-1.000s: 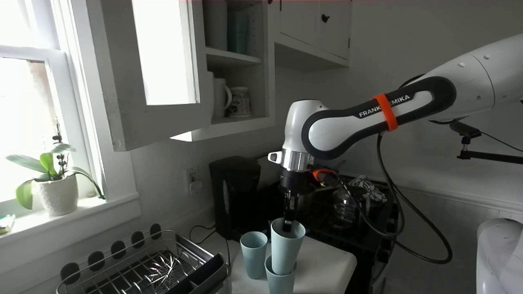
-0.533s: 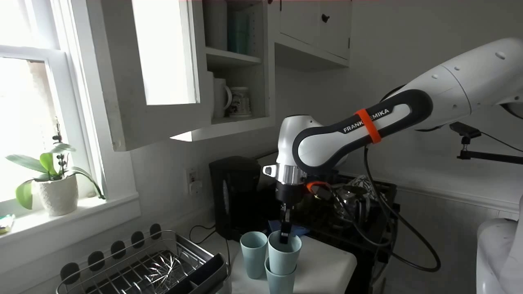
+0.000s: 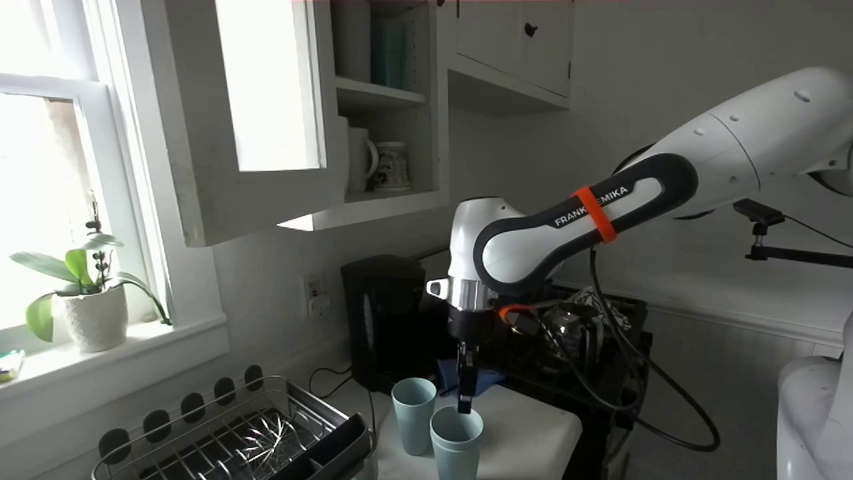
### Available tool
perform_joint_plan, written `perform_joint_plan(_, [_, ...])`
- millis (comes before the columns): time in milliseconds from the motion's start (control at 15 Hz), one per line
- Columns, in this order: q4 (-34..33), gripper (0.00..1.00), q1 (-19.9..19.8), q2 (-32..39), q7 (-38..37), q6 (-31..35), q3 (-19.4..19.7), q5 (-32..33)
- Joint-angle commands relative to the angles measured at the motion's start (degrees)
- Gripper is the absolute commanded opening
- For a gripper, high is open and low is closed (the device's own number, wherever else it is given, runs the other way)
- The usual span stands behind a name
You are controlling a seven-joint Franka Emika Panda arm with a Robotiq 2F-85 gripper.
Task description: Stack all the blue cups on the kitchen counter together, pick up the blue stacked cups and place them upside down on the bottom shelf of the open cabinet
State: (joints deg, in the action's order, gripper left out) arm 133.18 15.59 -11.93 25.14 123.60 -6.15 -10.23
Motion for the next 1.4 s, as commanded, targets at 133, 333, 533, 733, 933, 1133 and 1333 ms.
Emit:
perform_joint_plan(133, [3.32, 0.99, -0.94, 1.81, 0.02, 4.14, -0.44, -1.63])
perform_joint_plan(333, [4.84, 0.71, -1.23, 2.31, -0.12, 7.91, -0.37, -2.37])
perform_joint_plan(533, [5.72, 0.55, -1.69, 2.62, -0.61, 9.77, -0.29, -2.04])
perform_joint_plan(733, [6.13, 0.32, -2.17, 2.58, -0.72, 10.09, -0.05, -2.09])
perform_joint_plan(933, [6.10, 0.12, -2.59, 2.29, -0.89, 9.25, 0.33, -3.22])
perform_joint_plan(1133, [6.00, 0.00, -3.20, 2.04, -0.95, 8.46, 0.99, -4.19])
perform_joint_plan(1333, [6.44, 0.02, -4.11, -0.05, -1.66, 7.14, 1.61, -3.90])
